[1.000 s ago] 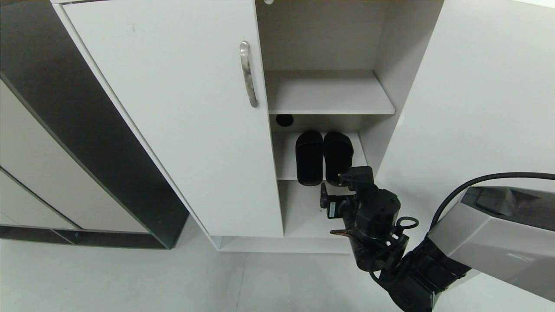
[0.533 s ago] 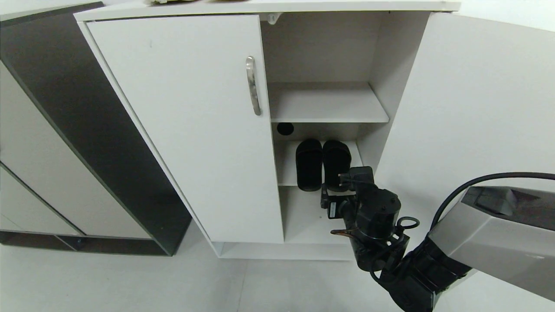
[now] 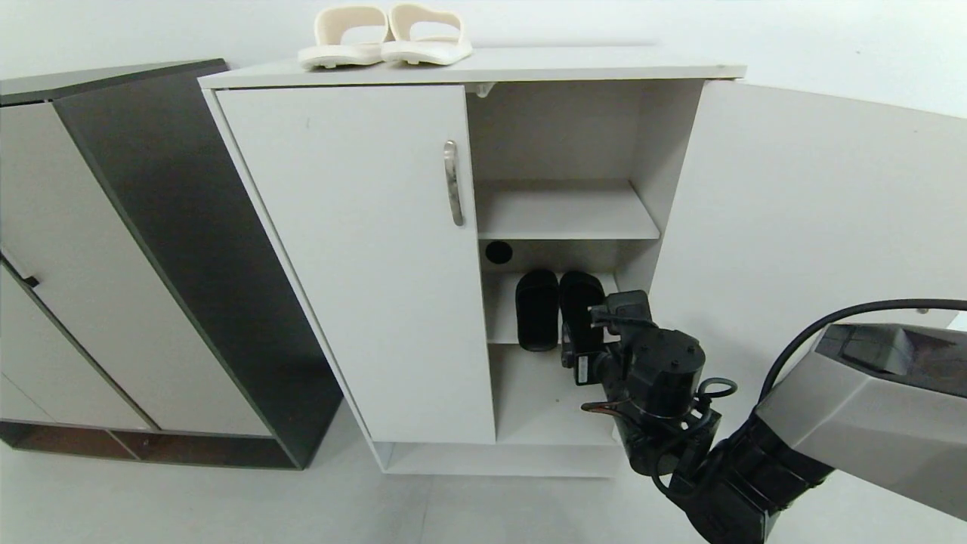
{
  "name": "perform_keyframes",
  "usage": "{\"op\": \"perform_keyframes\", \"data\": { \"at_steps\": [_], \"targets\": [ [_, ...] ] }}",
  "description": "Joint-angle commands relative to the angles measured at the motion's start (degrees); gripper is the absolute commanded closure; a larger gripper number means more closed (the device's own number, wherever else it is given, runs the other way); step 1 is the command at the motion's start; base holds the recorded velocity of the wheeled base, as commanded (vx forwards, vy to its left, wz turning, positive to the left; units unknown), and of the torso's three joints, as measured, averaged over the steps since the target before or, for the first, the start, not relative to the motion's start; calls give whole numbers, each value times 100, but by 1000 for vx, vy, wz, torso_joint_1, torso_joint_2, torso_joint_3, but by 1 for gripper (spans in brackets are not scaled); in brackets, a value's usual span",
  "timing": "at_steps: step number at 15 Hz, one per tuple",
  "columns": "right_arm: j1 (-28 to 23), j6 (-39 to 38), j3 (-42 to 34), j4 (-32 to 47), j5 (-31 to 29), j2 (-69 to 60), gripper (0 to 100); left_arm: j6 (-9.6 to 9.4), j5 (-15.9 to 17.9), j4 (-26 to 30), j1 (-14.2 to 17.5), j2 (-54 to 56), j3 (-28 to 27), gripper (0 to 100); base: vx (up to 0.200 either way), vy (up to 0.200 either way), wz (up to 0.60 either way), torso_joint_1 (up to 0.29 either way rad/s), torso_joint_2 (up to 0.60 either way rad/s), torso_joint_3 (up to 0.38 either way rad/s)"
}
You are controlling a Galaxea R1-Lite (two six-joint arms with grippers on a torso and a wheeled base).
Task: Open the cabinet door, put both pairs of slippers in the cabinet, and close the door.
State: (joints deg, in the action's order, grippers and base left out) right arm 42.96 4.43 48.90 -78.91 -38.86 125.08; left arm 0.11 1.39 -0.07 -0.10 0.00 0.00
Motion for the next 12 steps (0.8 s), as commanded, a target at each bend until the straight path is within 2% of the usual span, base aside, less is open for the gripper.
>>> {"op": "perform_keyframes", "data": {
  "at_steps": [1,6,12],
  "targets": [
    [28,32,-135,-2,72,-203,0,-37,2,-1,1,-9,0,100,0,0,0,0,0,0],
    [28,41,-196,-10,142,-194,0,-11,2,-1,1,-9,0,100,0,0,0,0,0,0],
    [28,67,-258,-19,151,-185,0,-11,2,-1,1,-9,0,100,0,200,0,6,2,6]
  ]
}}
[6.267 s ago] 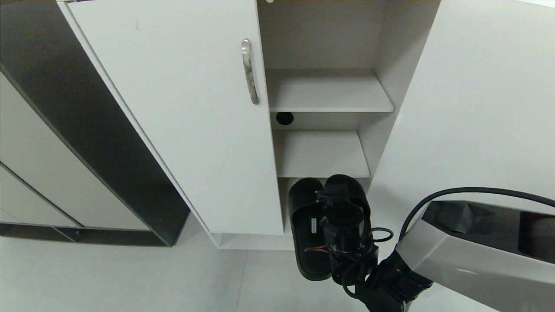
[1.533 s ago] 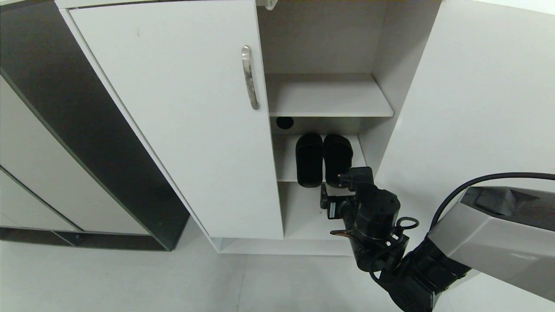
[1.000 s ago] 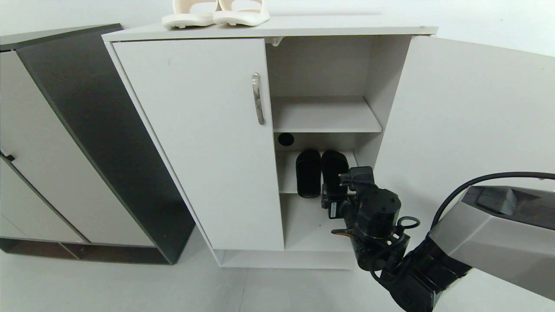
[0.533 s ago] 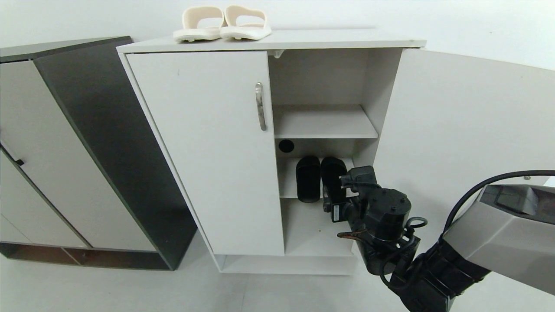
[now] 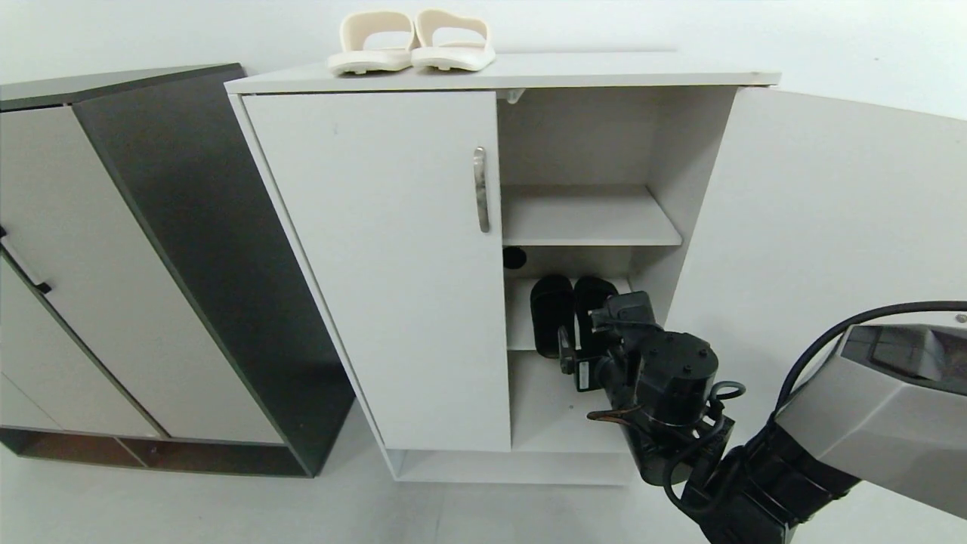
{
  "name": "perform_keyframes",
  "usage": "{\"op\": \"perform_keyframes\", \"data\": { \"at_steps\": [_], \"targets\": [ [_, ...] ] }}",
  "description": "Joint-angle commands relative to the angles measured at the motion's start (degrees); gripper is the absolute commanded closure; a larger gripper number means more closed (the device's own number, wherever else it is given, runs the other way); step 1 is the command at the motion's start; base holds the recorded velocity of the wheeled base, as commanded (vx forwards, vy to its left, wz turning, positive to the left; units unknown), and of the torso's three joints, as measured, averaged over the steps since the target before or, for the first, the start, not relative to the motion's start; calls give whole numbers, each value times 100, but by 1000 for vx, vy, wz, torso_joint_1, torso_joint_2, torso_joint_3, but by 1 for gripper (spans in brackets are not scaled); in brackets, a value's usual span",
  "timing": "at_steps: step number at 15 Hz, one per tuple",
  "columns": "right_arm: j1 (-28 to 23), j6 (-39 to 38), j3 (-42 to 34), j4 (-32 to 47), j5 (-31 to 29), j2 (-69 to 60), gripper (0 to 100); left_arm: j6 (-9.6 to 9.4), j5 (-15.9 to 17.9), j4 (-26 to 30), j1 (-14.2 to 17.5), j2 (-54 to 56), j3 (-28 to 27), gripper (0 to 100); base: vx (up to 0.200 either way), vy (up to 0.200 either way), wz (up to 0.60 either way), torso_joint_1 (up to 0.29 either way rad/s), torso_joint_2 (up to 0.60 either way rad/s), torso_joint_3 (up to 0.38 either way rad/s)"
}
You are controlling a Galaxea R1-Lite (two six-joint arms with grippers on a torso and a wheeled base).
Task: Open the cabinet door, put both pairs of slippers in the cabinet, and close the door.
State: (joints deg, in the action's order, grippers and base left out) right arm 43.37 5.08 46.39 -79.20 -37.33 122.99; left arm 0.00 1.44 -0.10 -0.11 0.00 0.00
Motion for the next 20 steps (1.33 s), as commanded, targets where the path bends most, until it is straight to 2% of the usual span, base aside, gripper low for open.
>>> {"op": "perform_keyframes", "data": {
  "at_steps": [1,14,20],
  "targets": [
    [-13,1,-7,10,-3,23,0,0,-3,1,2,-9,0,100,0,200,0,2,2,7],
    [-13,124,-112,-25,112,67,0,18,-3,1,2,-9,0,100,0,200,0,2,2,4],
    [-31,124,-112,-51,112,67,0,44,-12,1,2,-9,0,100,0,0,0,0,0,0]
  ]
}}
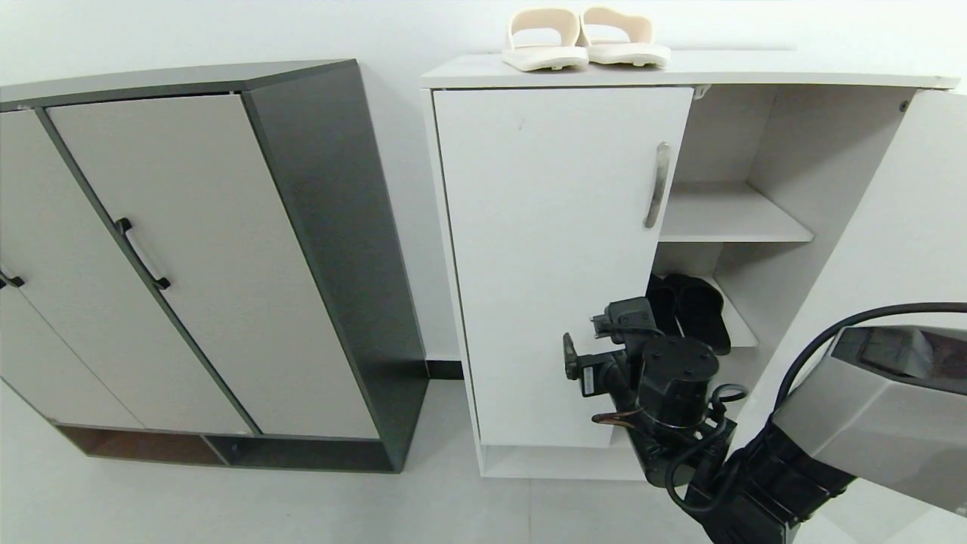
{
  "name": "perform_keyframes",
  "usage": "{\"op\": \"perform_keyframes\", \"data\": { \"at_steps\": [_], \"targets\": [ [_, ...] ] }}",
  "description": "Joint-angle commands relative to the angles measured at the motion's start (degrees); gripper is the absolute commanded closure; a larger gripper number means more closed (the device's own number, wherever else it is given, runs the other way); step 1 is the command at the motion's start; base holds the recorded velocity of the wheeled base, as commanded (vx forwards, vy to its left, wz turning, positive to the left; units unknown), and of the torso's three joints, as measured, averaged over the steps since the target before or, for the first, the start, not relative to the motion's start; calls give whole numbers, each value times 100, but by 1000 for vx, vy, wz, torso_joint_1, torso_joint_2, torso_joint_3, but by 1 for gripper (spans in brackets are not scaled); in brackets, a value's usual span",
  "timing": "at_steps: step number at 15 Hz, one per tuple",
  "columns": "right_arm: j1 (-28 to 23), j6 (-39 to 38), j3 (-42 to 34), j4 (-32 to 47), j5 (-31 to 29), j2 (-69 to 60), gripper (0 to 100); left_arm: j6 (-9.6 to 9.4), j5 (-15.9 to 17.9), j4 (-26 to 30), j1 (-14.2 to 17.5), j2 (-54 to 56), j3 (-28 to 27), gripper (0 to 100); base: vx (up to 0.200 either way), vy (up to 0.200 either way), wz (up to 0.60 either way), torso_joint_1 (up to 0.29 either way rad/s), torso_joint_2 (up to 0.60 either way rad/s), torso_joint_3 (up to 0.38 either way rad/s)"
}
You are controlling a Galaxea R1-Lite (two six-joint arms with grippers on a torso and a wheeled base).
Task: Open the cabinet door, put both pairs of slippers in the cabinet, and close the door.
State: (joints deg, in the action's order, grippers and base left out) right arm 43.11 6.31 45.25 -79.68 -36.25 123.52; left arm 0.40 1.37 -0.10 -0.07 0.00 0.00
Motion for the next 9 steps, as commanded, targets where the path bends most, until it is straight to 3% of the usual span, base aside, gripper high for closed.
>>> {"op": "perform_keyframes", "data": {
  "at_steps": [1,9],
  "targets": [
    [-4,1,1,-4,4,15,0,4,-5,1,-1,-9,0,100,0,0,0,0,0,0],
    [-4,10,1,-4,-4,15,0,13,-5,1,-1,-9,0,100,0,0,0,0,0,0]
  ]
}}
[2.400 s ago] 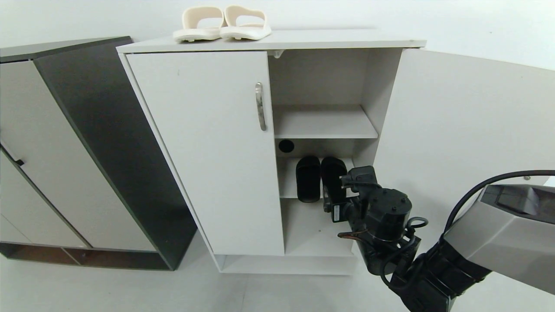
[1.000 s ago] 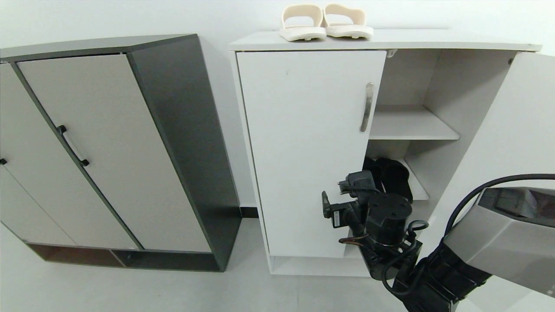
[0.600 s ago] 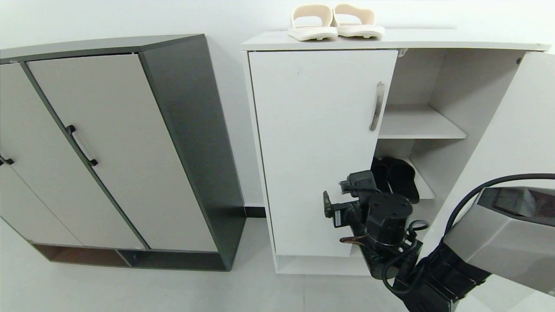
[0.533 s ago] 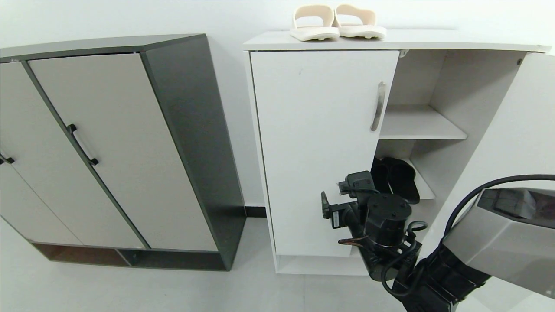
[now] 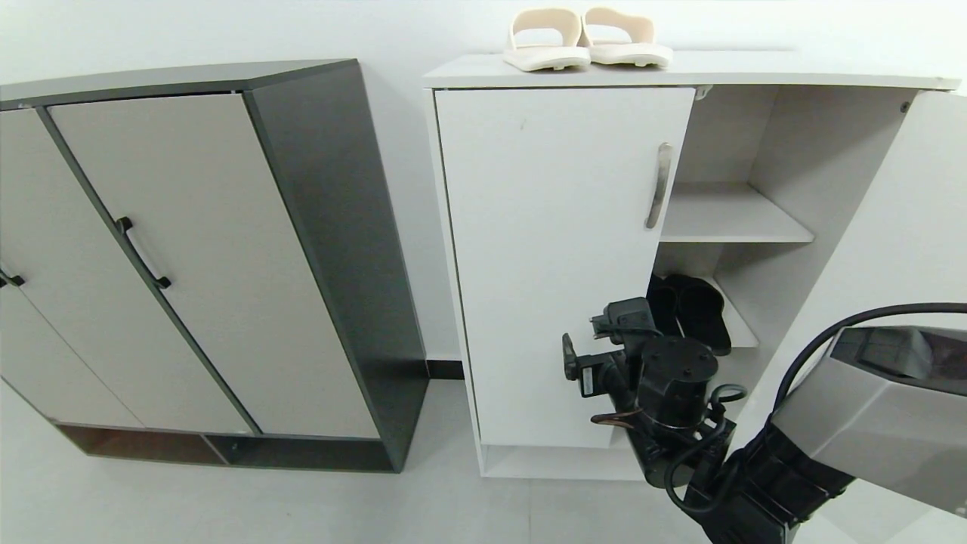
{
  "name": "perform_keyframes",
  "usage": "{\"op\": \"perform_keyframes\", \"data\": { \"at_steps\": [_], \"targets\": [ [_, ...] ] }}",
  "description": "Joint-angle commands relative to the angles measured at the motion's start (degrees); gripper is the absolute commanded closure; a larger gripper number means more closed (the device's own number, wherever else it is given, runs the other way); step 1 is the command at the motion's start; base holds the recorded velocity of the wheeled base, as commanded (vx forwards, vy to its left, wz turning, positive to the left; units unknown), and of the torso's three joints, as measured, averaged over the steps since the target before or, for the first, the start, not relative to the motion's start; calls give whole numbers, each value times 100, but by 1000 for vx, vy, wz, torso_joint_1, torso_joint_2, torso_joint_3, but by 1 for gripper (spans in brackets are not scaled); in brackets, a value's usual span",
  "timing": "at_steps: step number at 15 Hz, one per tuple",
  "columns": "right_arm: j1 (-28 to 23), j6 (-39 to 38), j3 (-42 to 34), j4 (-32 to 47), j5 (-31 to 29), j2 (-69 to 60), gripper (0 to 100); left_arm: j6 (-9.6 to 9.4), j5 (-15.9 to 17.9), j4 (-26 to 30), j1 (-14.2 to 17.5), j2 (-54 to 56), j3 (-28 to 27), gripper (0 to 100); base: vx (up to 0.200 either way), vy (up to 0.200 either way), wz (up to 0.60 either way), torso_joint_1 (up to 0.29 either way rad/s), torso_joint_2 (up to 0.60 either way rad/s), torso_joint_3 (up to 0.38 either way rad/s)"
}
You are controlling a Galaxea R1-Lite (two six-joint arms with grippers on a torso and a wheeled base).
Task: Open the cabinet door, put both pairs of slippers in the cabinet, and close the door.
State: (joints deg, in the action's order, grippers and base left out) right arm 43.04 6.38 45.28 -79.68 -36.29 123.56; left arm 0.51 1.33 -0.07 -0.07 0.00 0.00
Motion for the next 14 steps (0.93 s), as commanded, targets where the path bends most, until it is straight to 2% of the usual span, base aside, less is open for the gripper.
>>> {"op": "perform_keyframes", "data": {
  "at_steps": [1,4,7,14],
  "targets": [
    [2,4,-19,-4,-1,10,0,2,-1,-1,-1,-9,0,100,0,0,0,0,0,0],
    [-7,4,-19,22,-1,19,0,2,-1,-1,-1,-9,0,100,0,0,0,1,-51,-61],
    [-7,4,-28,22,-1,19,0,2,-1,-1,-1,-9,0,100,0,0,0,14,-203,-321],
    [-7,4,-19,14,-1,27,0,2,-1,-1,-1,-9,0,100,0,0,0,83,-493,-355]
  ]
}}
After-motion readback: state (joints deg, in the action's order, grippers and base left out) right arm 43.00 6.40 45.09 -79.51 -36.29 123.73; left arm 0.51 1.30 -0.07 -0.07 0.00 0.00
